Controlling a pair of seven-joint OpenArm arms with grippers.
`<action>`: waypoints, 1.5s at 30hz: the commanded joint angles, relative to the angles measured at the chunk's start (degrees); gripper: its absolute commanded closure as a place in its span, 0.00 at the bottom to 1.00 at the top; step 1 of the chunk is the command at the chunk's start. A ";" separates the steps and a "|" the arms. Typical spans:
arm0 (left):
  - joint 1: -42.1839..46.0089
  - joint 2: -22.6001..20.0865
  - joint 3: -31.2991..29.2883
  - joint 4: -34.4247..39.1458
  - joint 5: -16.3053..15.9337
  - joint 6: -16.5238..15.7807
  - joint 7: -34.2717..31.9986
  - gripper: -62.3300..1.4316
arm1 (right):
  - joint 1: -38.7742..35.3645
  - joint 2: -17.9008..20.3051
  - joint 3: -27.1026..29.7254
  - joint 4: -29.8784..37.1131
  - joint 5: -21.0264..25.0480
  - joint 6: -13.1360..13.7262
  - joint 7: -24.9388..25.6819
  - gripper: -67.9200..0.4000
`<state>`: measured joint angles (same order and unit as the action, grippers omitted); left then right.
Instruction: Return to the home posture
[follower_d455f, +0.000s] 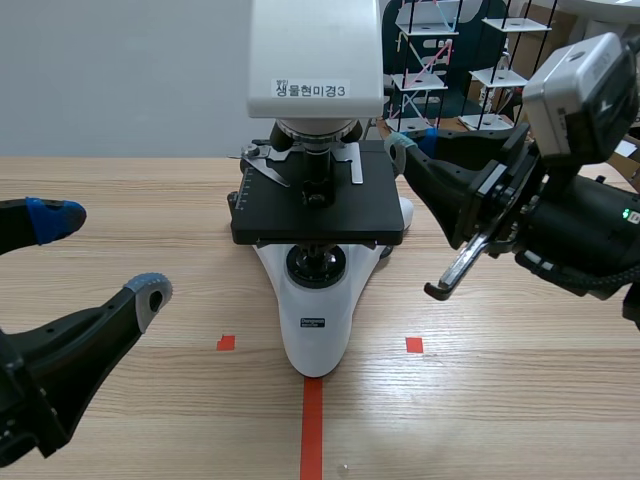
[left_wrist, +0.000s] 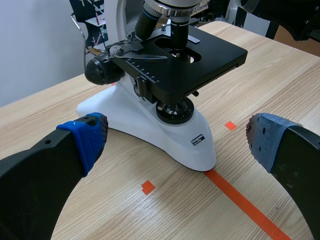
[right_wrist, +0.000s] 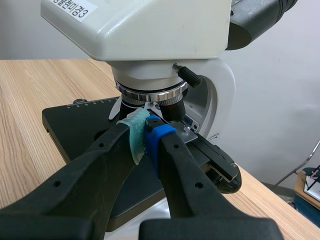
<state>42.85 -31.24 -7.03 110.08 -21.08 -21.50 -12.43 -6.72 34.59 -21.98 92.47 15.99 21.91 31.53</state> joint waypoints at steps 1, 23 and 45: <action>-0.20 0.59 -0.07 0.33 -0.57 -0.07 -1.03 0.07 | 0.04 0.00 0.57 0.72 0.70 0.00 1.01 0.98; -0.20 0.59 -0.07 0.33 -0.57 -0.07 -1.07 0.07 | -9.16 4.57 3.50 5.99 1.16 -2.75 -0.28 0.55; -0.20 0.59 -0.07 0.33 -0.57 -0.07 -1.07 0.07 | -45.83 12.85 26.27 20.81 13.25 -5.88 -0.24 0.04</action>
<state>42.85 -31.24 -7.03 110.08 -21.08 -21.50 -12.43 -52.88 47.33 3.75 112.66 28.38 16.08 30.41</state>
